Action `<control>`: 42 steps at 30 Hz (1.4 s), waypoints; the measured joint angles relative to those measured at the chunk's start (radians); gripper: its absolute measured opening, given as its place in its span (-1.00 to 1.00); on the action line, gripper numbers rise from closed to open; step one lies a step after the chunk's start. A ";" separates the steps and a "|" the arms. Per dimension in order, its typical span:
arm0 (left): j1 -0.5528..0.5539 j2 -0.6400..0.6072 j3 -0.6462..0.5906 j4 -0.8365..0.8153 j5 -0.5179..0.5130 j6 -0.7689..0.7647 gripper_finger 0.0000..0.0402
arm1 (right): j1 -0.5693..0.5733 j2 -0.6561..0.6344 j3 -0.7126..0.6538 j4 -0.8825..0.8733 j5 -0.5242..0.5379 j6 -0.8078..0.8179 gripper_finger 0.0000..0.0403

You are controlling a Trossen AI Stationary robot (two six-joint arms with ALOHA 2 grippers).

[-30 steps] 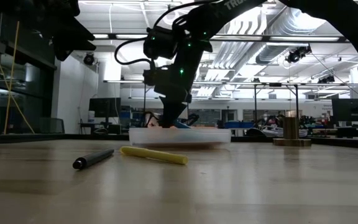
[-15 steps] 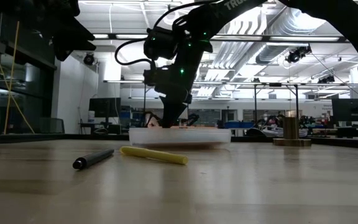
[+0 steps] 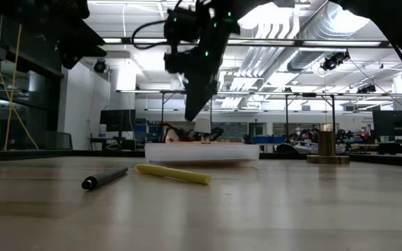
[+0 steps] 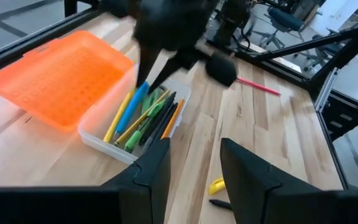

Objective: Pick & place school supplies into a supply box
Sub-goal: Put the pink pencil into the orange supply box

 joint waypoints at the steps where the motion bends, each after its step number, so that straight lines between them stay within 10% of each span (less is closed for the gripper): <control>1: 0.000 0.000 0.000 -0.005 0.002 -0.003 -0.16 | 0.002 -0.003 0.022 -0.038 -0.004 0.015 -0.73; 22: 0.000 0.000 0.000 -0.121 0.031 -0.077 -0.16 | 0.197 -0.036 0.186 -0.632 -0.195 0.402 -0.81; 42: 0.000 0.000 0.000 -0.099 0.045 -0.129 -0.16 | 0.366 -0.499 -0.480 -0.474 -0.212 1.004 -0.80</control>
